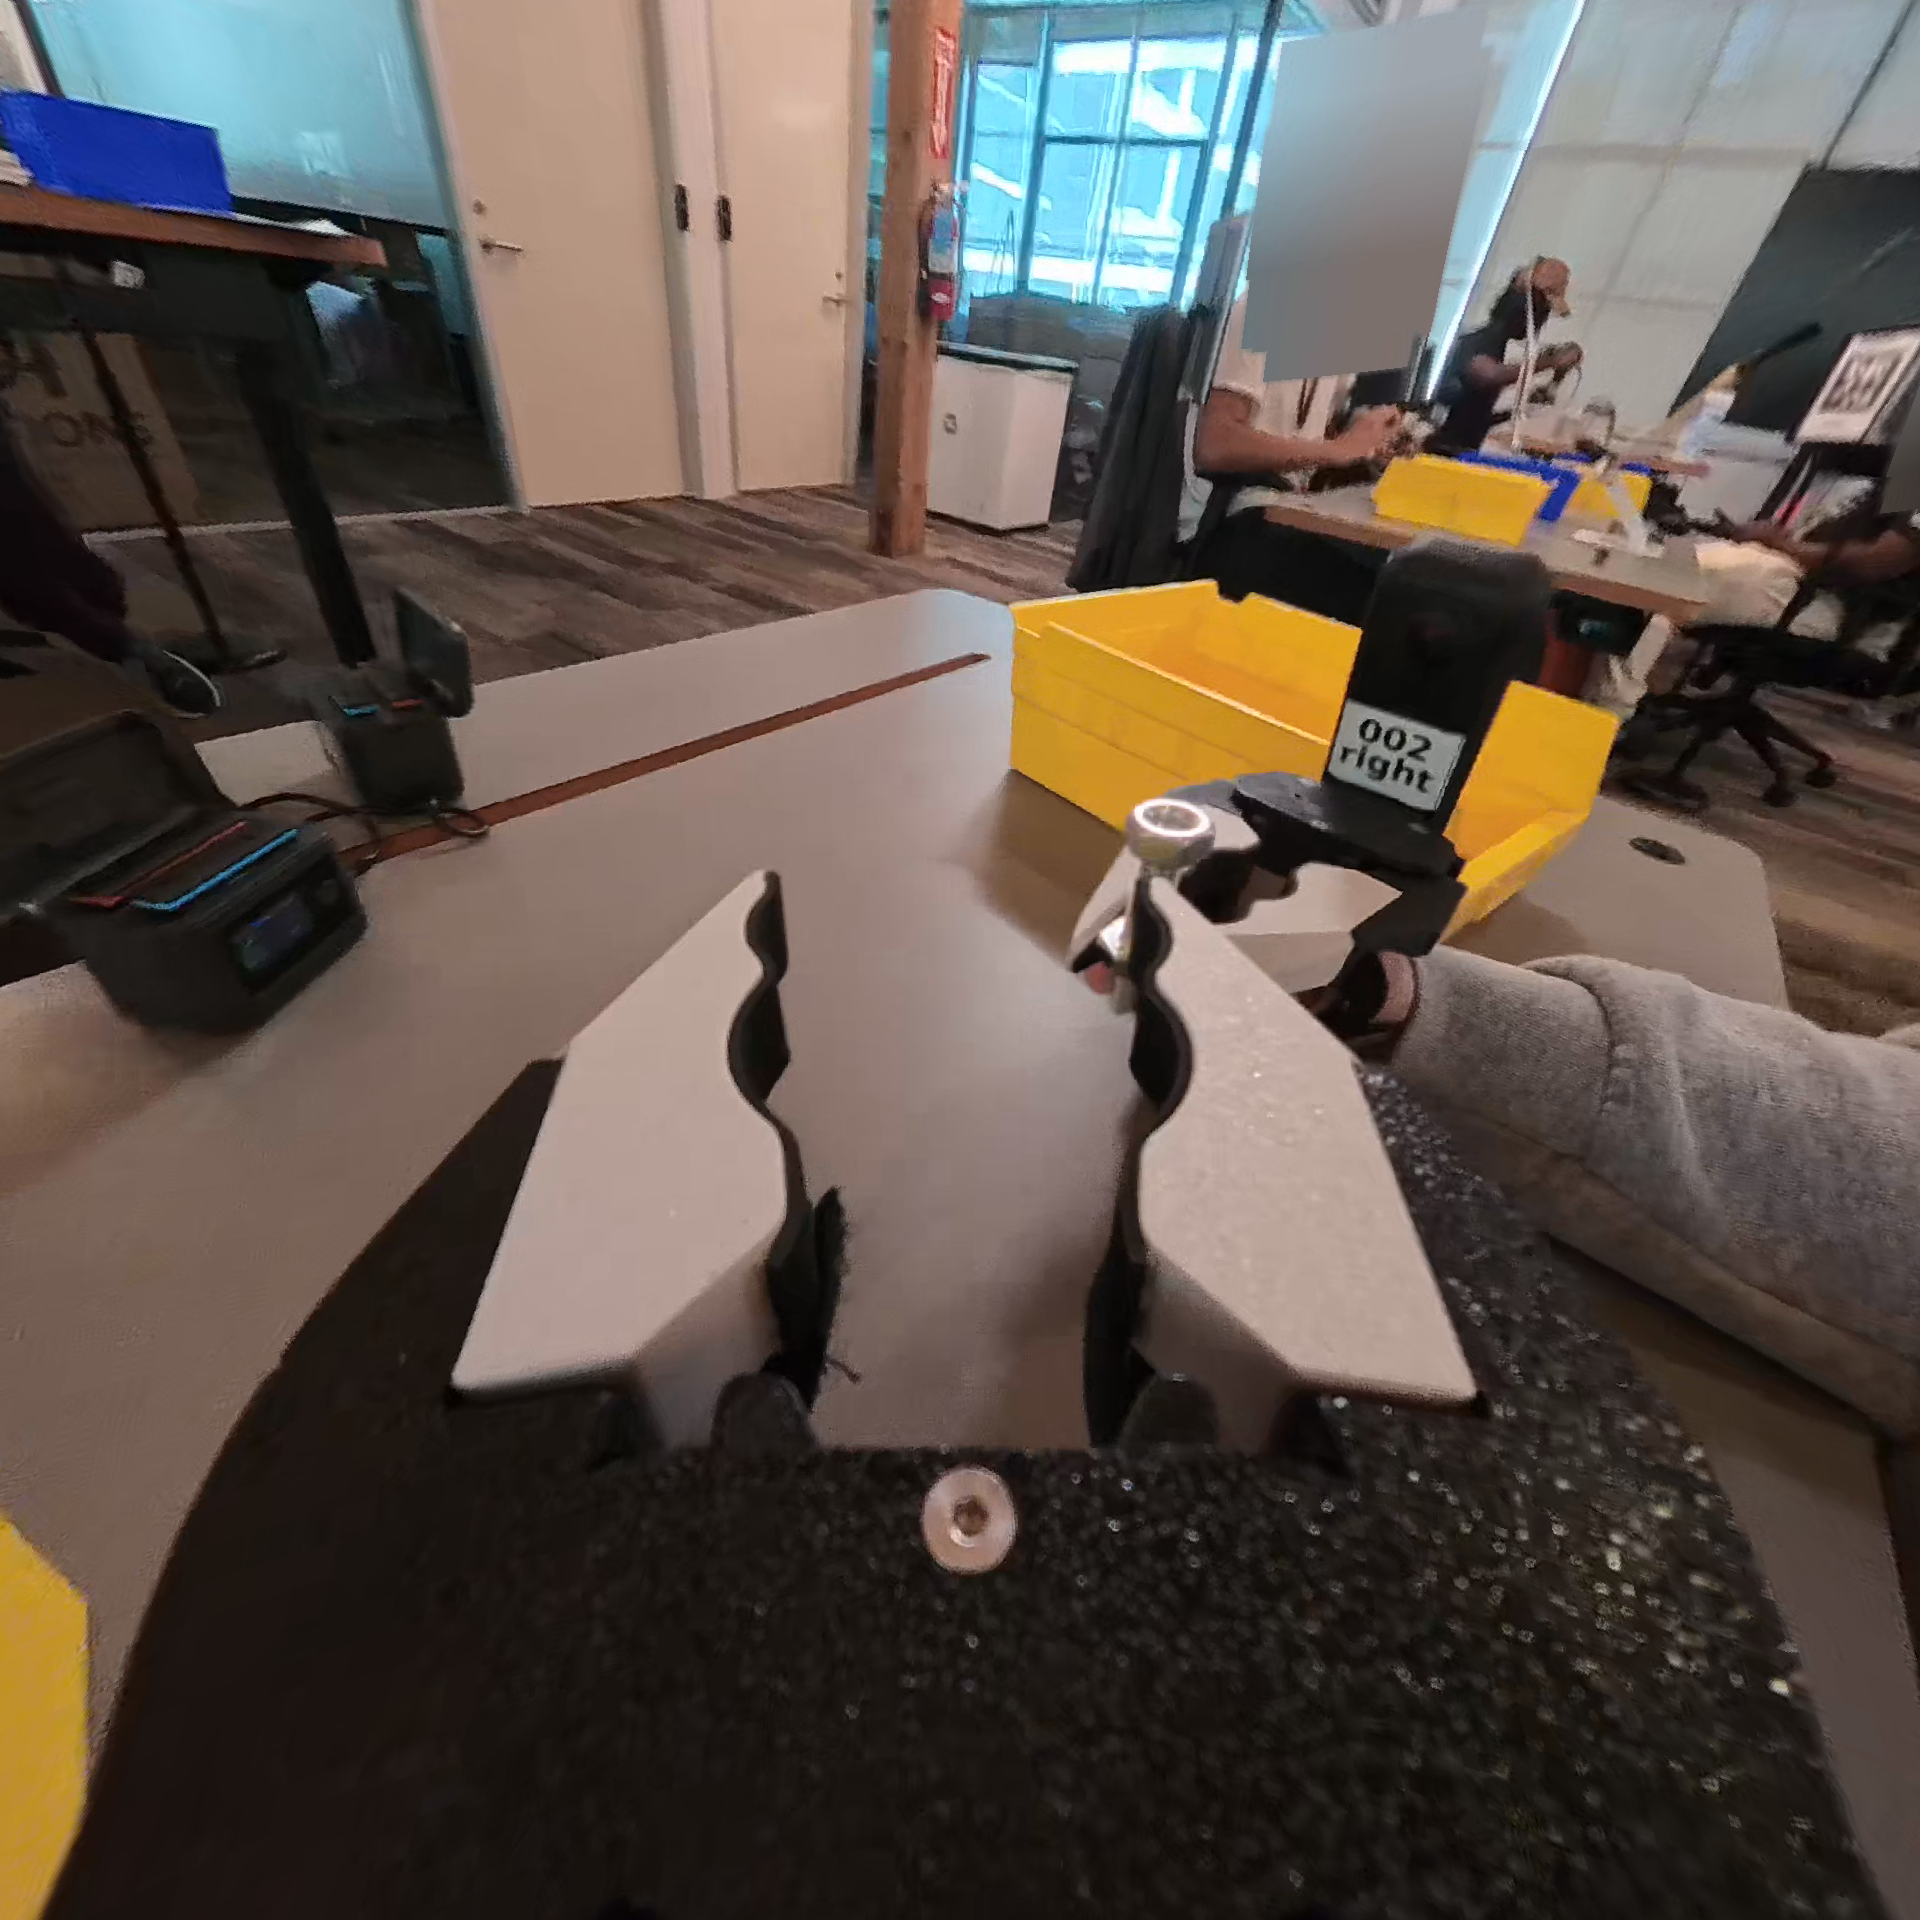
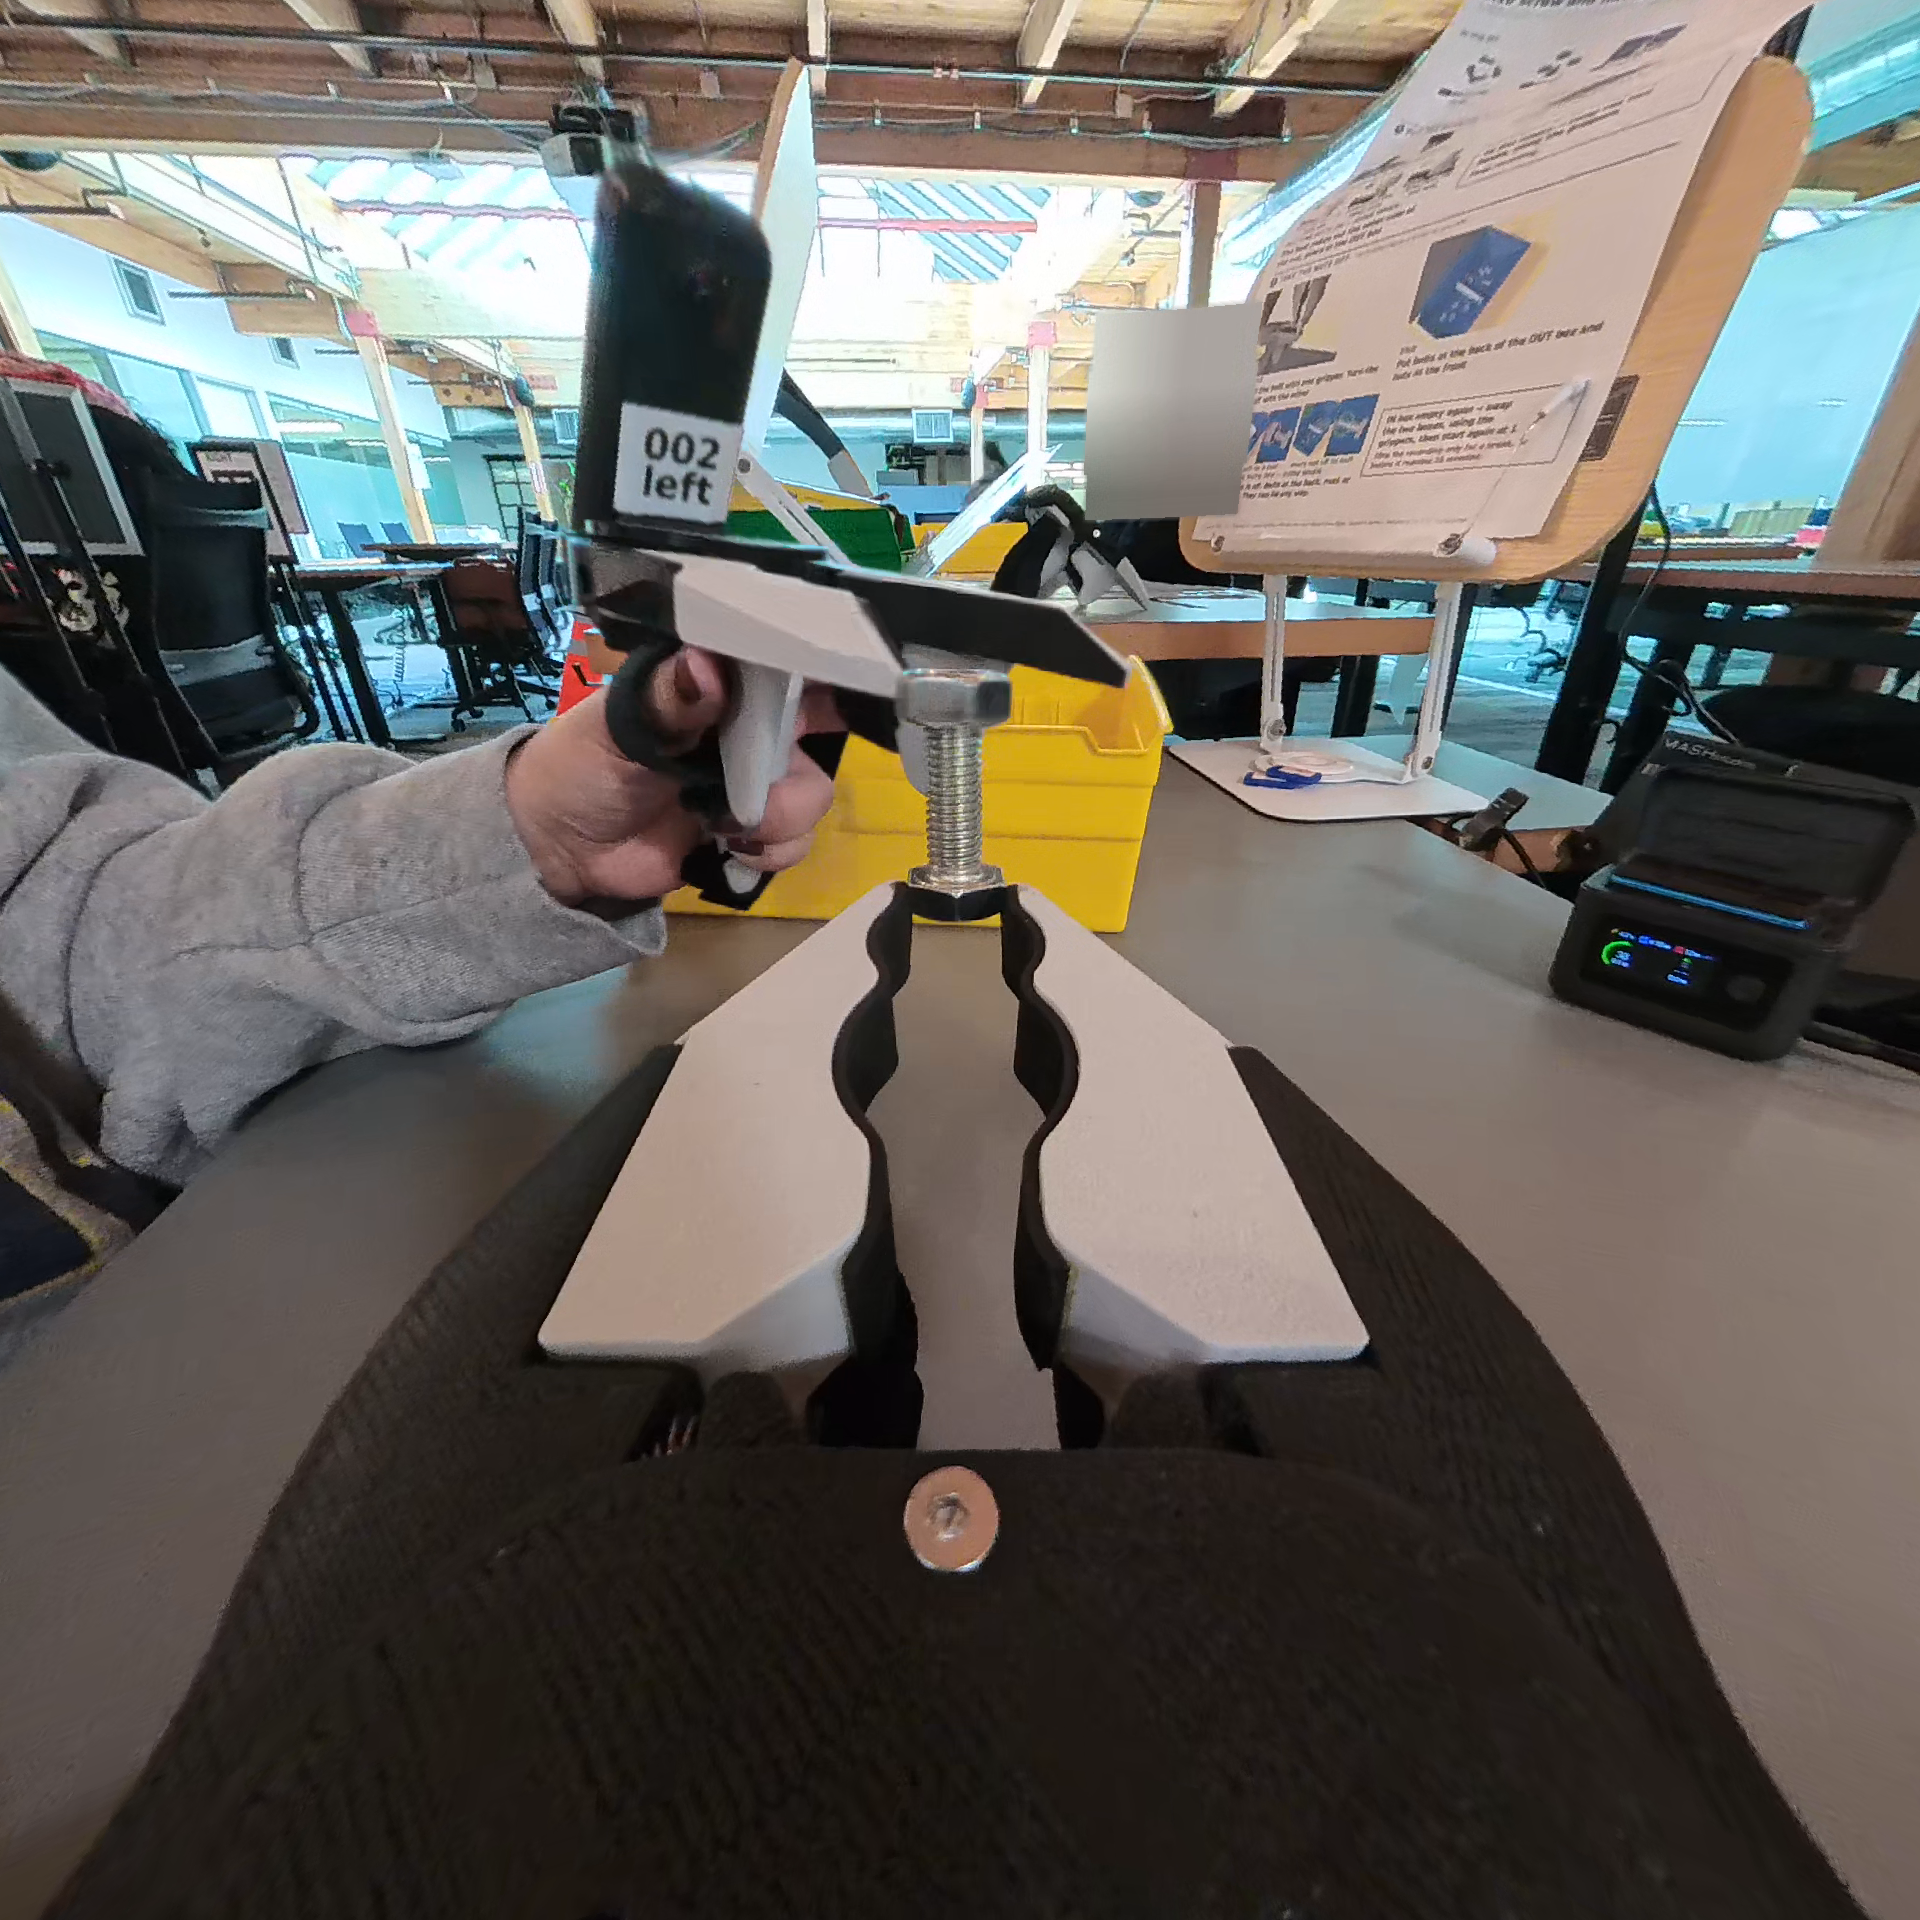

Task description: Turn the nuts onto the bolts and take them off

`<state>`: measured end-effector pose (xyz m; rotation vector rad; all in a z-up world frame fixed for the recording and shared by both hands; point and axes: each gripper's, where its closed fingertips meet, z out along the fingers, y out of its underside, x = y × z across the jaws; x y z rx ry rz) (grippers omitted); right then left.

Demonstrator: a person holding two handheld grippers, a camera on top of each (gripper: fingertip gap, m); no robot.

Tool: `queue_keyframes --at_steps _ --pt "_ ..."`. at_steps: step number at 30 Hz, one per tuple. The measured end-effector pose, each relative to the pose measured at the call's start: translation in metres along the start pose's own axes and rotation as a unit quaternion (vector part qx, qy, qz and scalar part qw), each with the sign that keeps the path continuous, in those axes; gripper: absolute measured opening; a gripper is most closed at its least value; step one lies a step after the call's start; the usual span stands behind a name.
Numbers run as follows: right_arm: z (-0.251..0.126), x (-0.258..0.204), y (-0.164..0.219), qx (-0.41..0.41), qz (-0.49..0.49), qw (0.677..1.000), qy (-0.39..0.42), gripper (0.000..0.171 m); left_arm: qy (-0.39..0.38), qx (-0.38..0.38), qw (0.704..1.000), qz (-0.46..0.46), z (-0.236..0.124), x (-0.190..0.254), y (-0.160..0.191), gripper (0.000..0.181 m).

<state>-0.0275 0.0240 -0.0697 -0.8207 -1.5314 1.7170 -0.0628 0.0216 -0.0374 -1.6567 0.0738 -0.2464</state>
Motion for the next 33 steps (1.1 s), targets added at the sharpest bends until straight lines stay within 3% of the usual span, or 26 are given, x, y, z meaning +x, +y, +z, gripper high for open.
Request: queue_keyframes --at_steps 3,10,19,27,33 --pt "0.002 -0.001 0.002 -0.003 0.002 1.0 -0.006 0.015 0.03 0.023 0.999 -0.013 -0.002 0.009 -0.011 0.07" --pt "0.009 -0.012 0.006 -0.013 0.001 1.0 -0.028 0.016 0.065 -0.003 0.998 0.012 0.031 0.035 -0.004 0.069" --pt "0.004 -0.011 -0.004 0.016 0.017 0.999 -0.034 0.015 0.04 0.035 0.998 -0.019 -0.008 0.01 -0.007 0.071" --pt "0.01 -0.024 -0.001 0.003 0.01 0.998 -0.058 0.015 0.071 -0.02 0.997 0.033 0.025 0.041 0.003 0.073" --pt "0.003 -0.025 -0.01 0.021 0.009 0.998 -0.063 0.015 0.05 0.01 0.999 0.003 -0.005 0.02 -0.003 0.071"
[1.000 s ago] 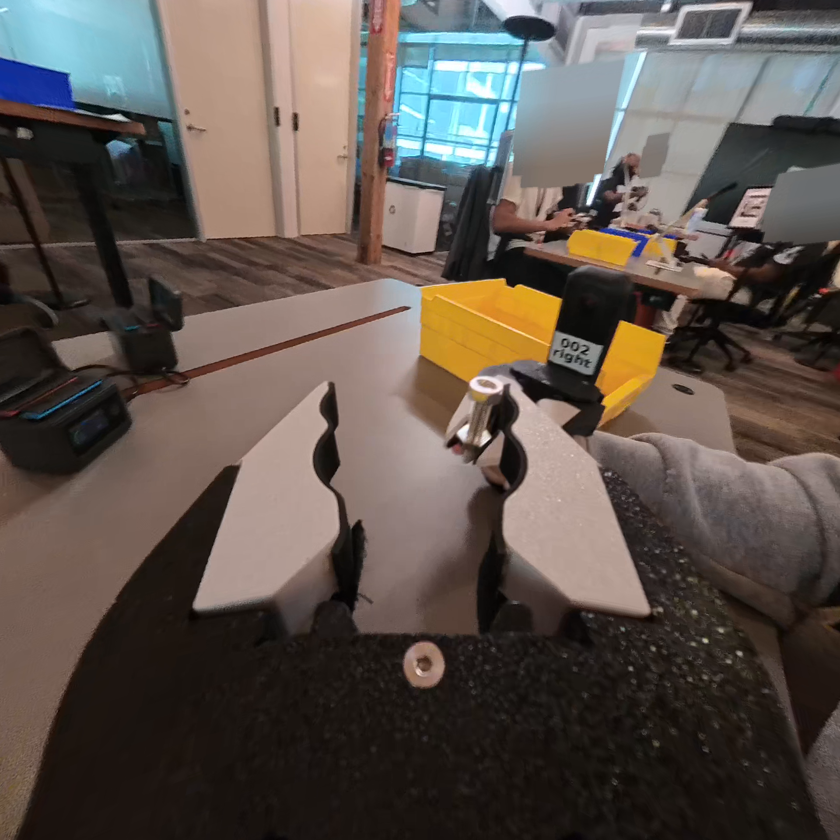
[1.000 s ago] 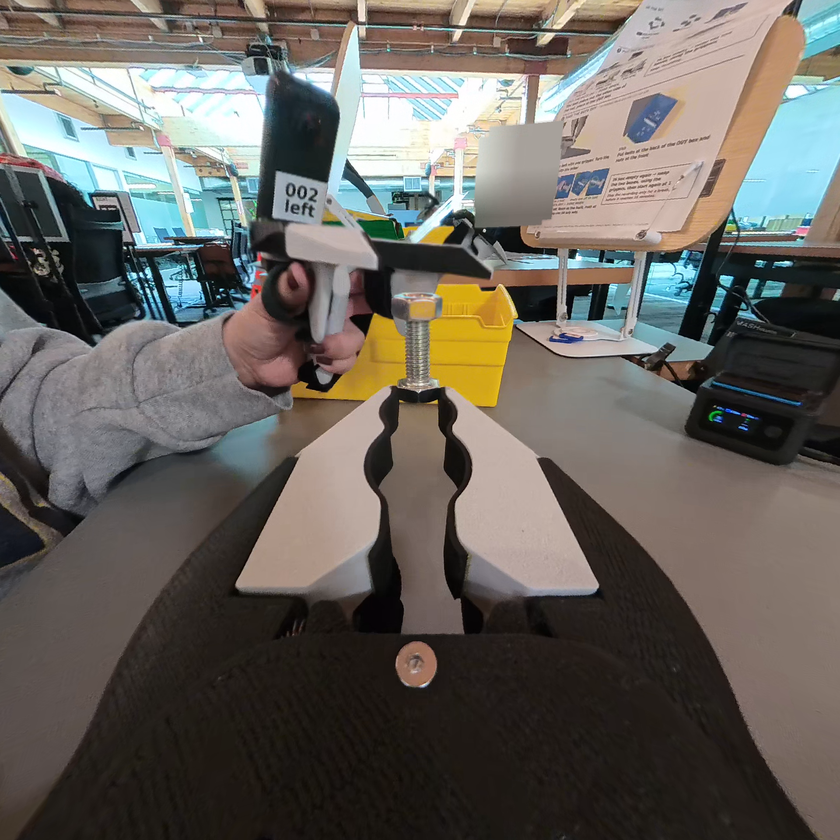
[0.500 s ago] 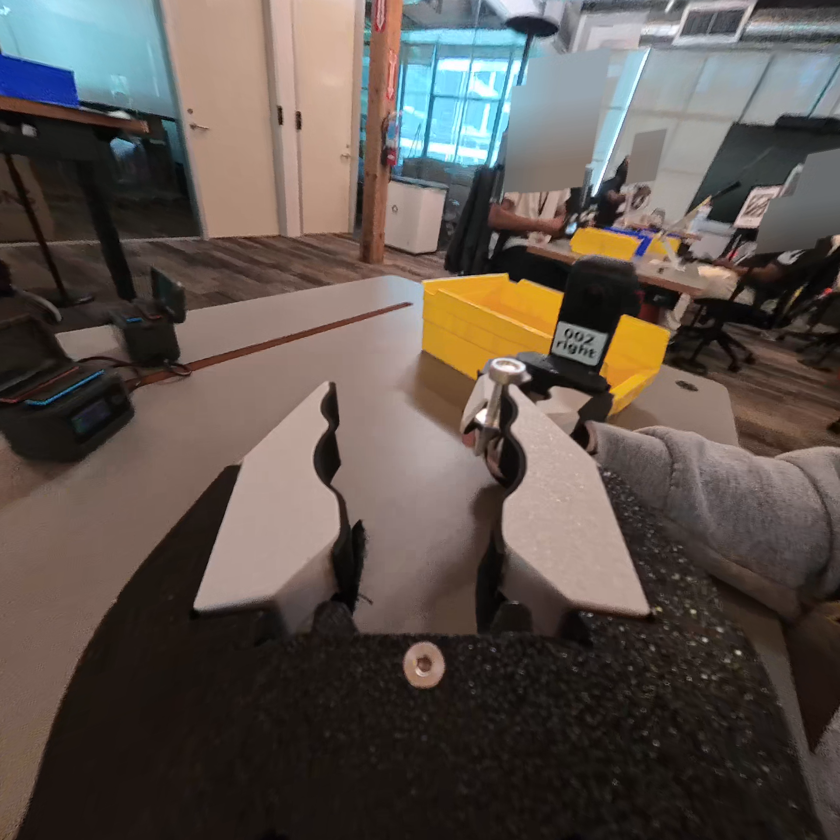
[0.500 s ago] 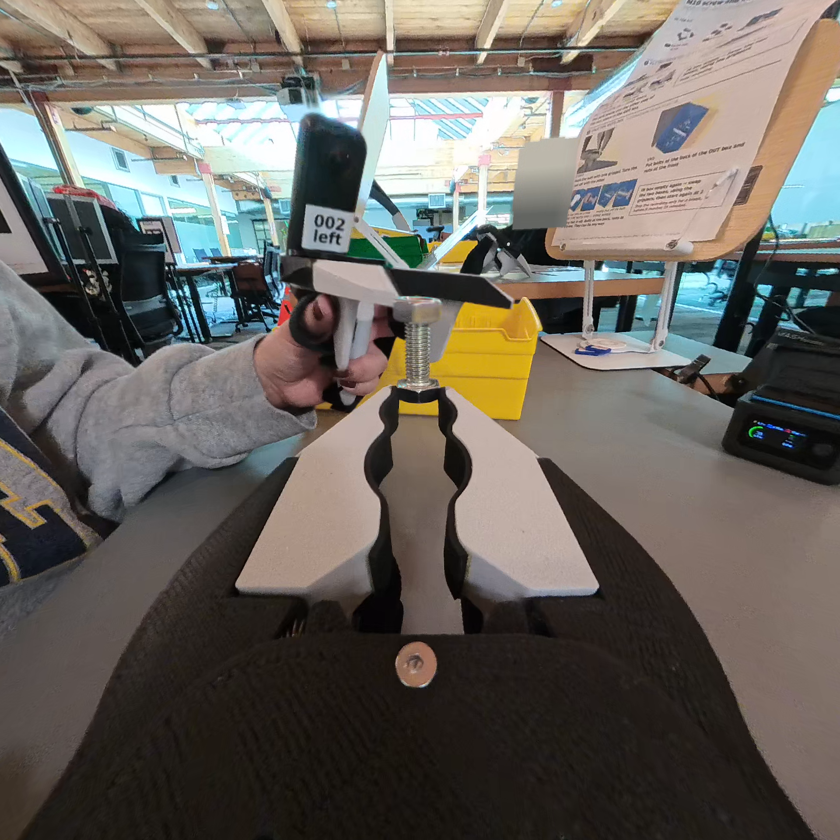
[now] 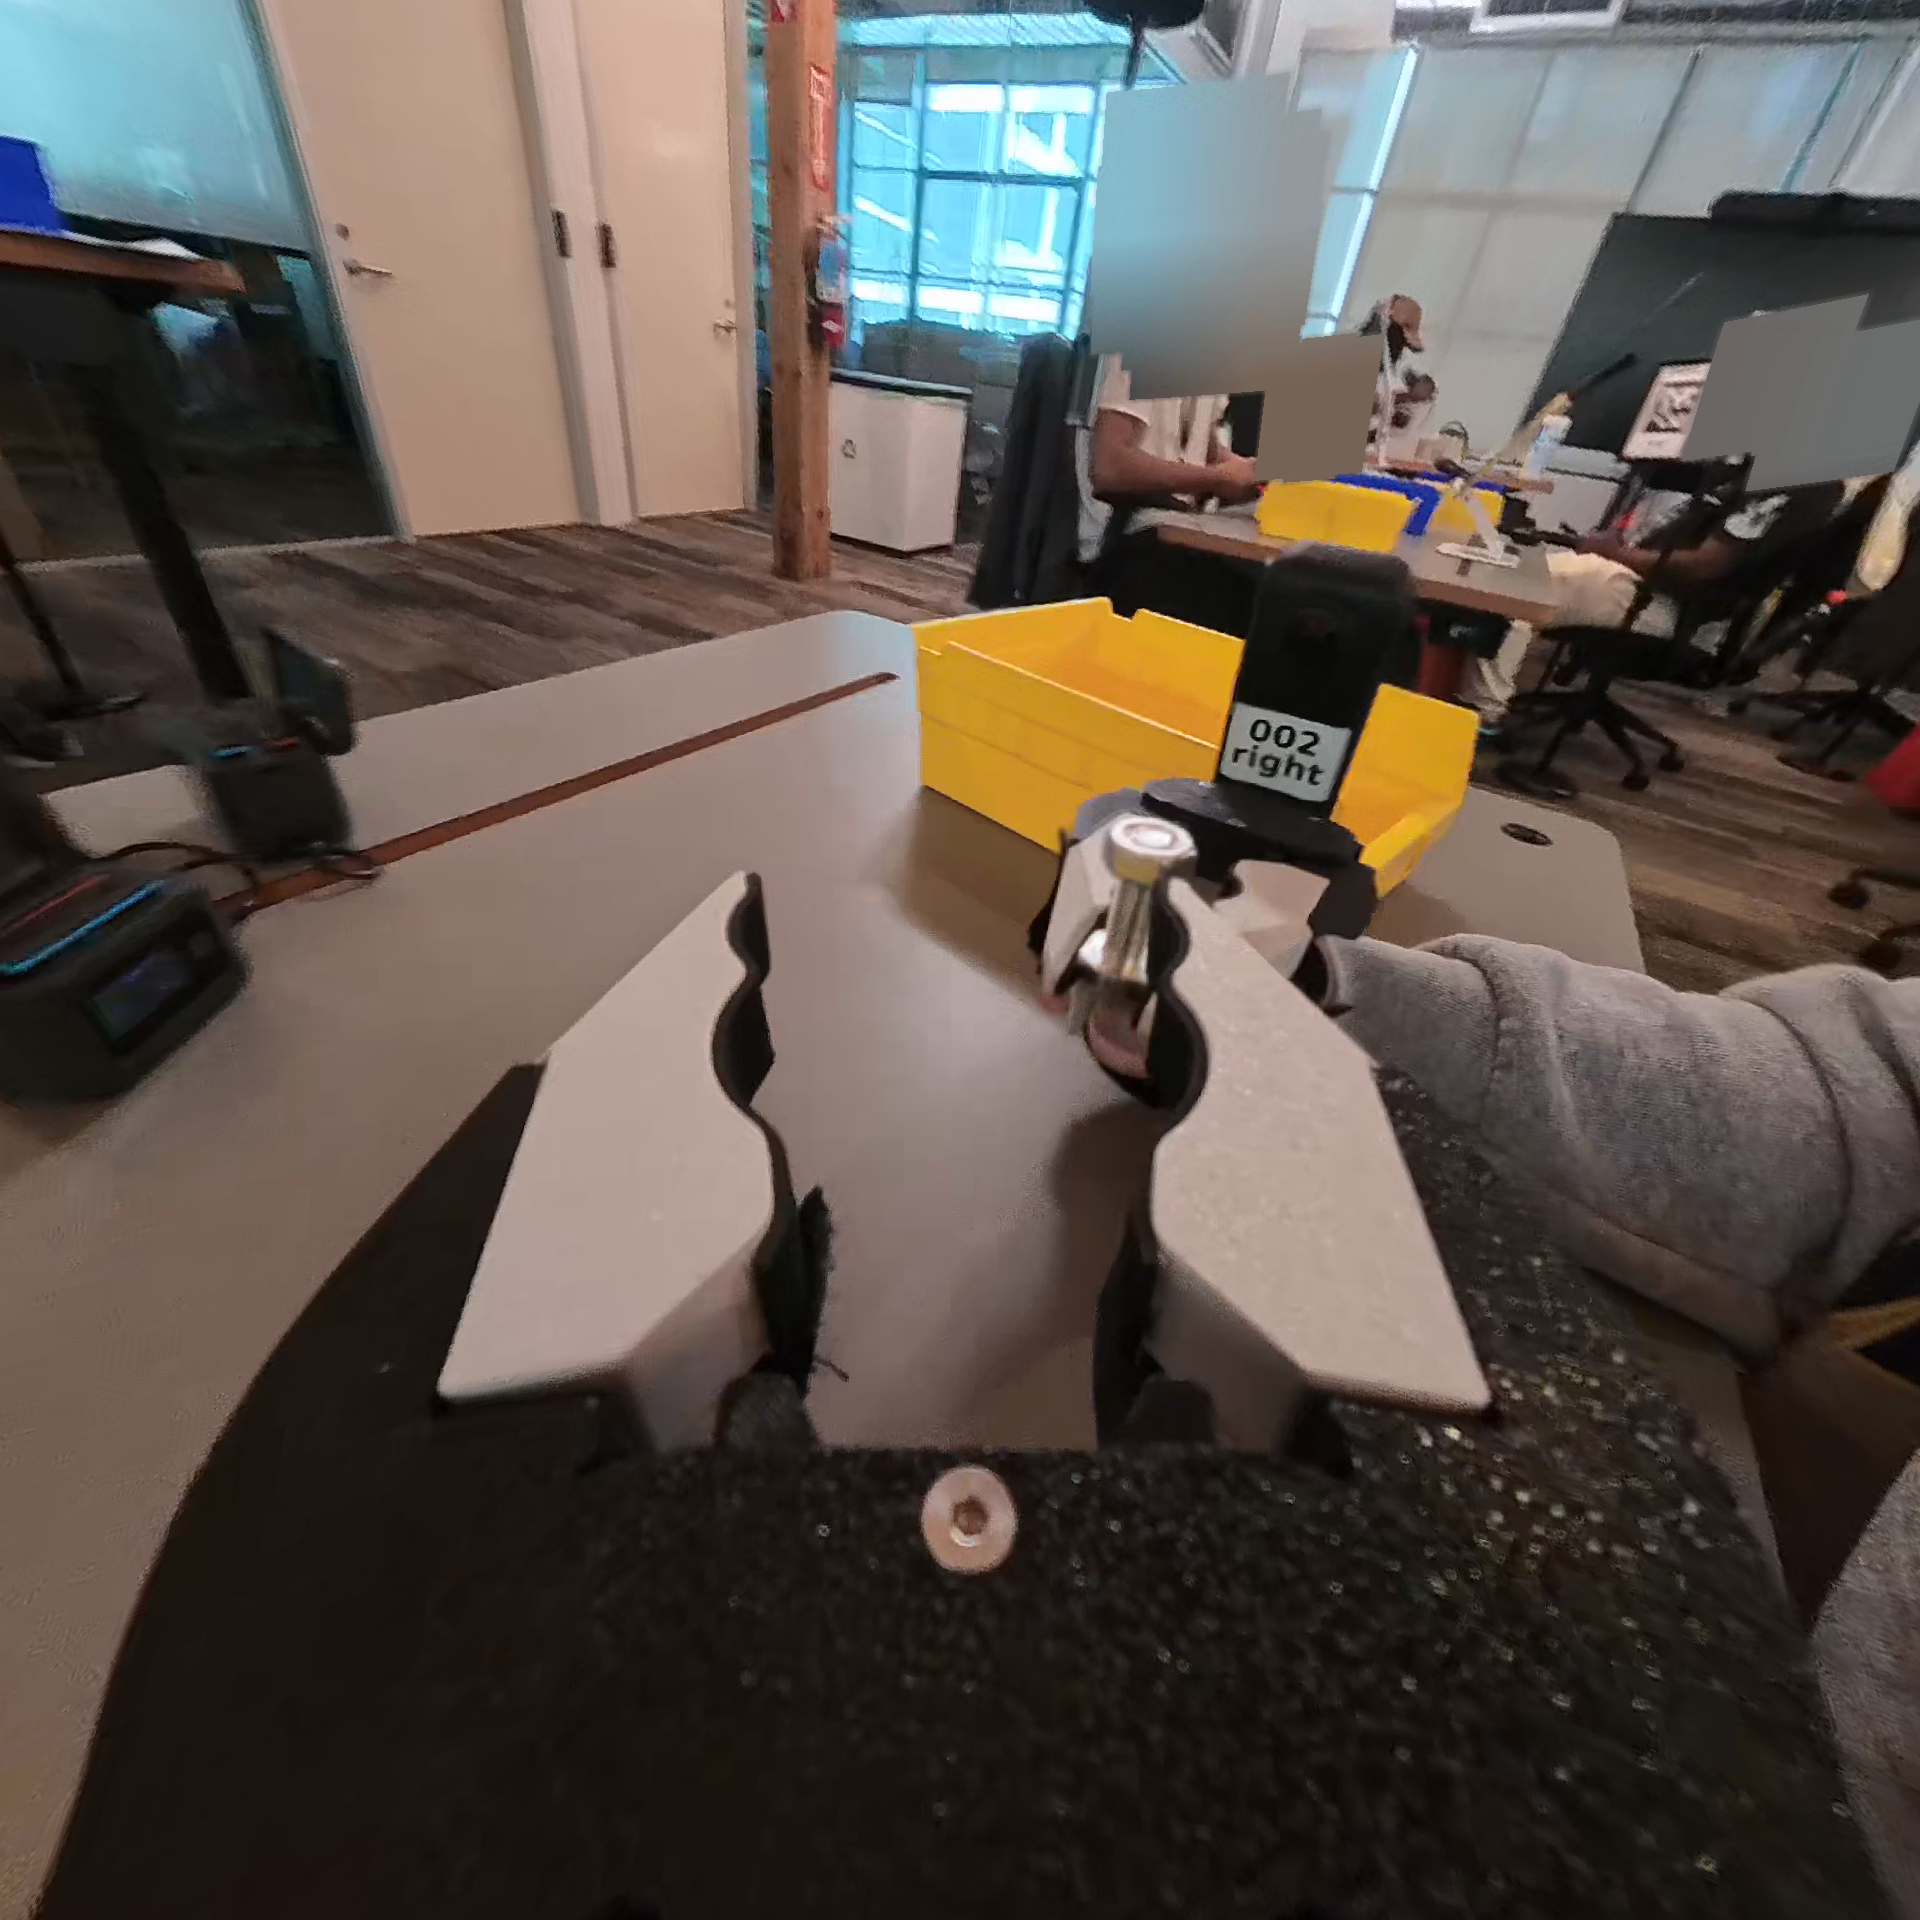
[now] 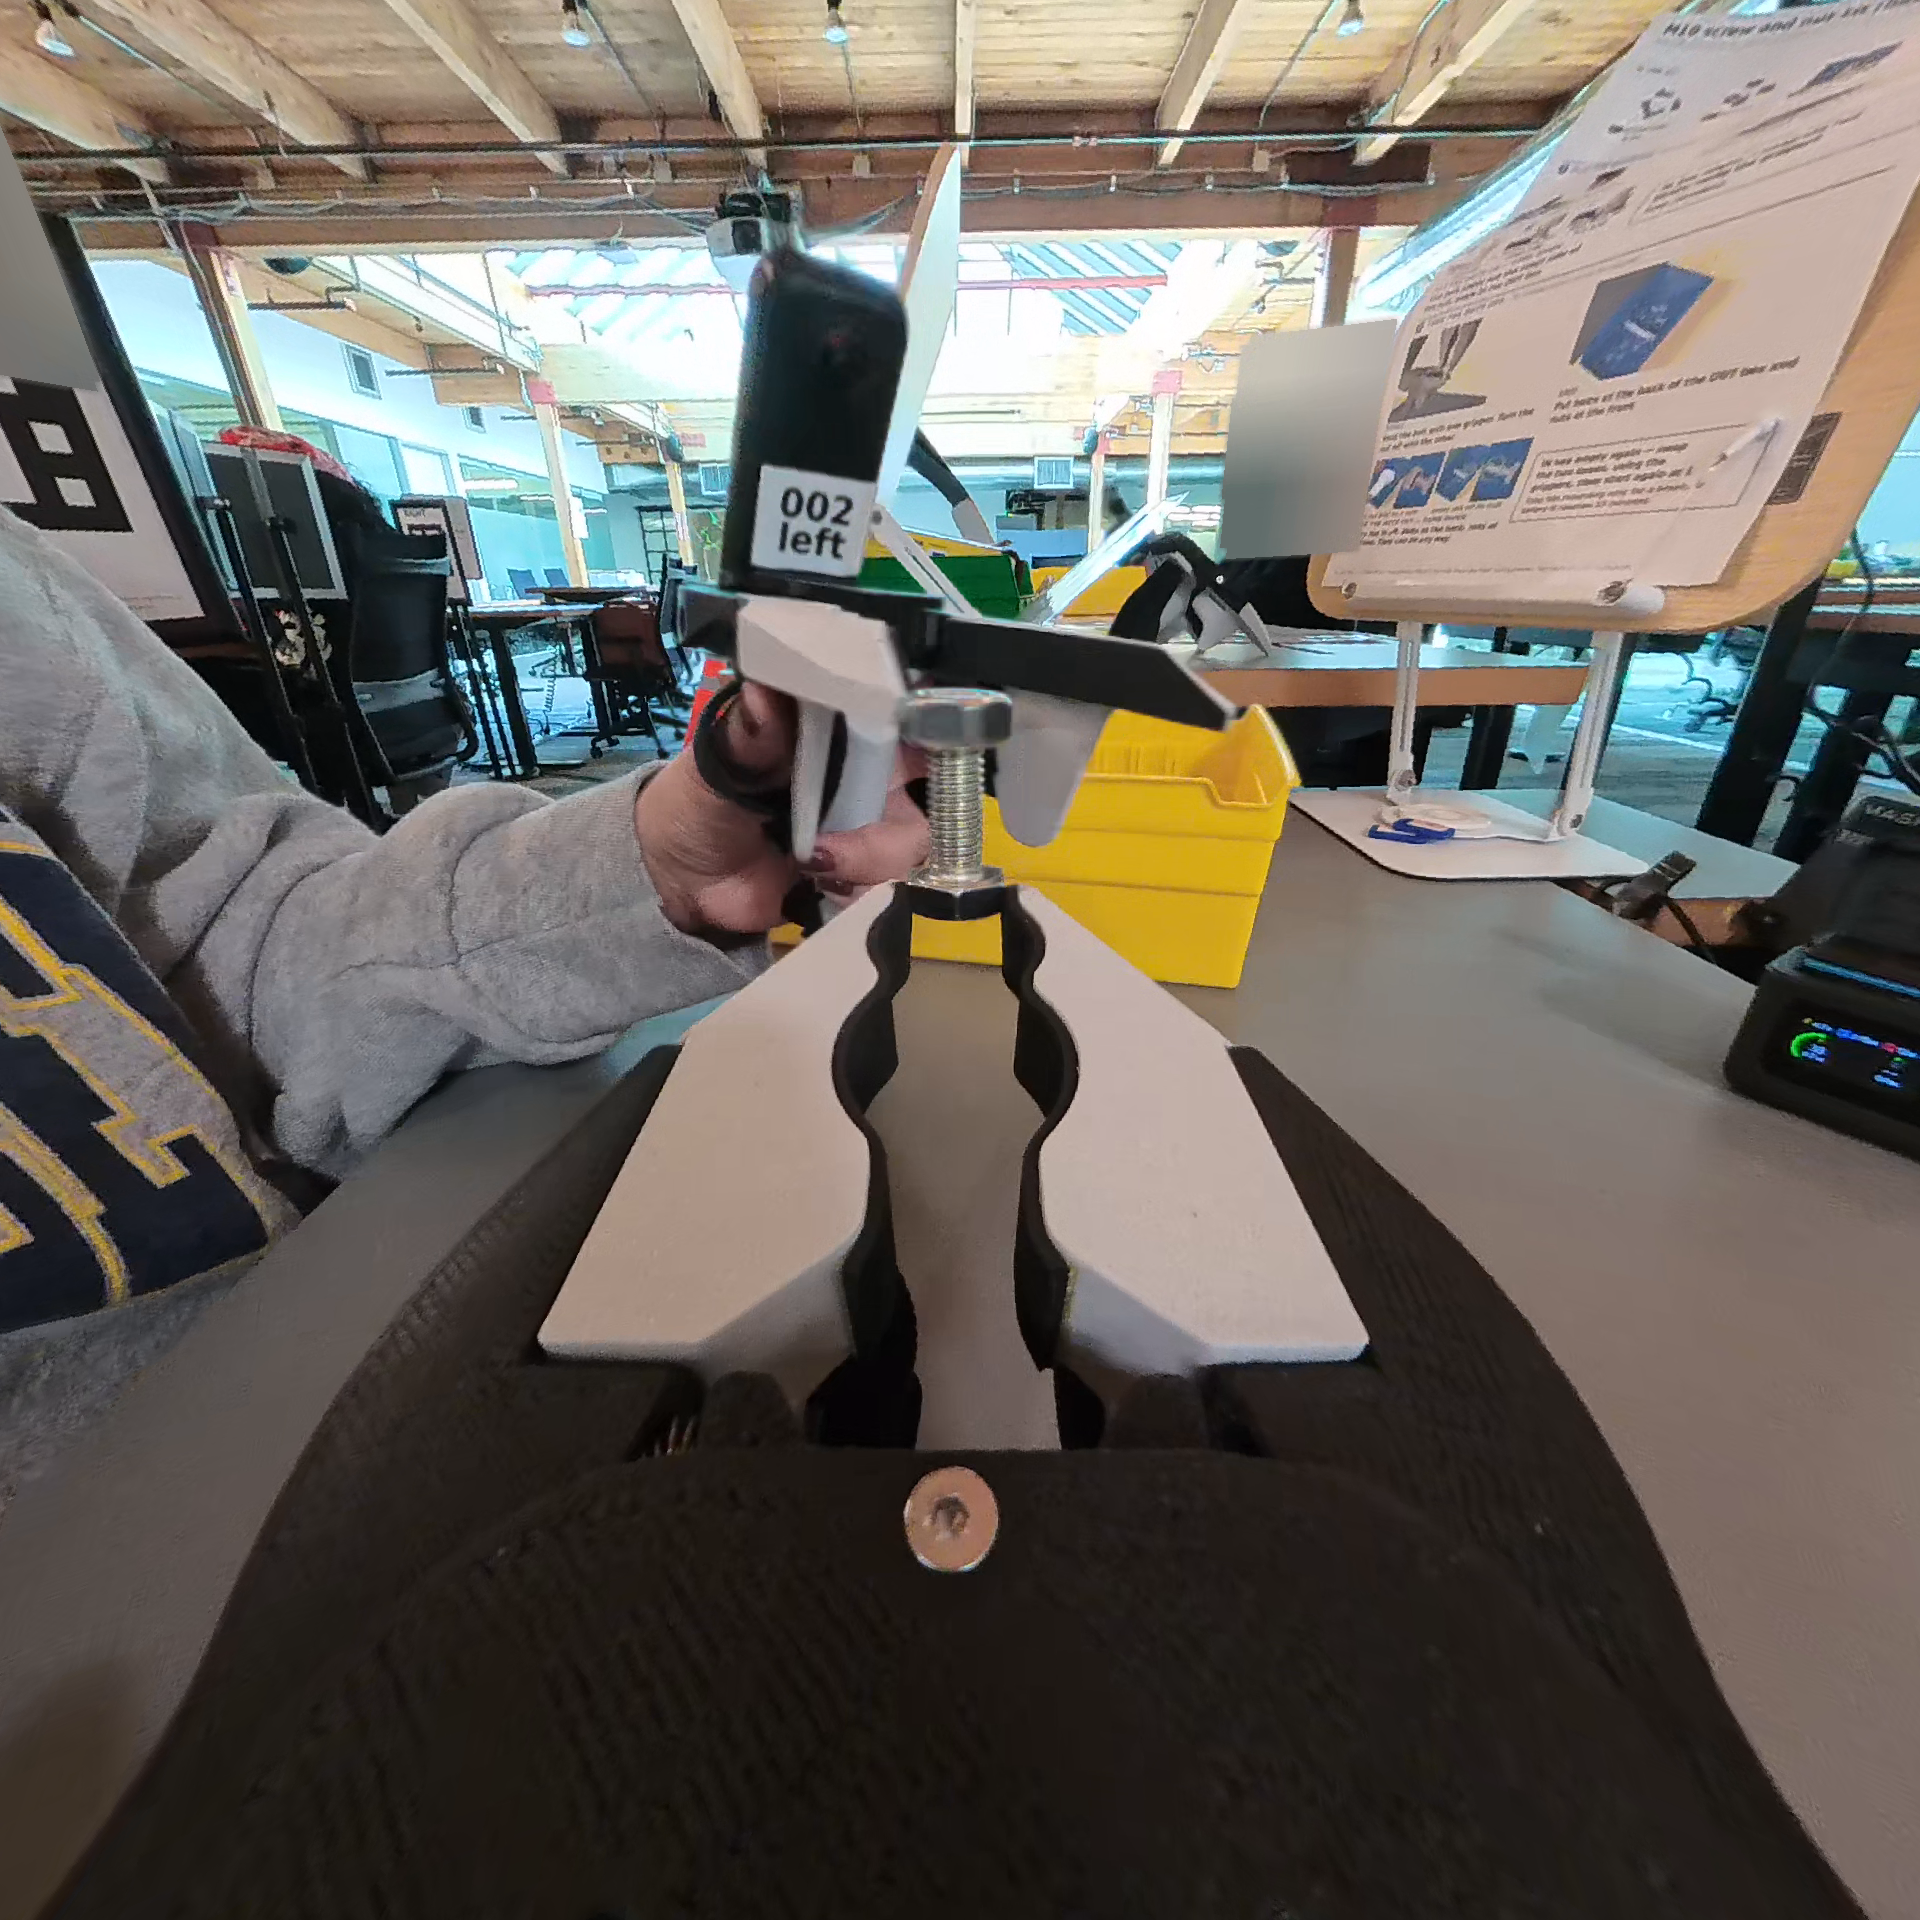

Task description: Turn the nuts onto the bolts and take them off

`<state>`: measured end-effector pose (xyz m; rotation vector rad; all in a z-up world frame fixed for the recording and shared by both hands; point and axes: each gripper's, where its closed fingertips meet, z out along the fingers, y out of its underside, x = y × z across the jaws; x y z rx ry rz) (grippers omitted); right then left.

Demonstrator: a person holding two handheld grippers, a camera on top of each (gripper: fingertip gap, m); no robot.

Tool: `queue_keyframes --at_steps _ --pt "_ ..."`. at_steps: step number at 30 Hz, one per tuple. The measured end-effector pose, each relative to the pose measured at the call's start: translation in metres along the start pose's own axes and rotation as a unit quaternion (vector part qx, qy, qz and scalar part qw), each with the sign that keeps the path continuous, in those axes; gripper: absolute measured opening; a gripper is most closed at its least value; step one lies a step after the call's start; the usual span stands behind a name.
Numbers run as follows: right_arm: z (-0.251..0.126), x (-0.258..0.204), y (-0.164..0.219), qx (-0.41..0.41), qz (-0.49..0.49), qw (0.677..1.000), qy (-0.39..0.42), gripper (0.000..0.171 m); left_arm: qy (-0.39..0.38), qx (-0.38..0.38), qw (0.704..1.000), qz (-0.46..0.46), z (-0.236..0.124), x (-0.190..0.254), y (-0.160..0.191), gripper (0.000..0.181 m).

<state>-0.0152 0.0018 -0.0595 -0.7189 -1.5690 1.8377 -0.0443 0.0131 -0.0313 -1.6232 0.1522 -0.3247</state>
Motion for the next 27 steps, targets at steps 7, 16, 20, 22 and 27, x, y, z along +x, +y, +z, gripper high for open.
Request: queue_keyframes --at_steps 7,16,20,22,27 --pt "0.003 -0.002 0.004 -0.012 0.002 1.0 -0.005 0.015 0.026 0.003 1.0 0.012 0.007 0.017 -0.006 0.078" --pt "0.004 -0.009 0.002 -0.015 -0.002 1.0 -0.018 0.015 0.014 -0.03 0.999 0.008 0.016 0.014 0.005 0.077" --pt "-0.001 -0.005 -0.005 0.006 0.005 1.0 -0.012 0.015 -0.005 -0.013 1.0 -0.006 -0.01 -0.002 0.0 0.079" --pt "0.001 -0.006 -0.005 0.006 0.008 1.0 -0.016 0.015 0.022 0.001 1.0 -0.009 -0.005 0.008 -0.009 0.085" --pt "0.009 -0.014 0.001 -0.005 0.009 0.999 -0.033 0.015 0.04 -0.036 0.998 0.021 0.028 0.028 -0.002 0.089"
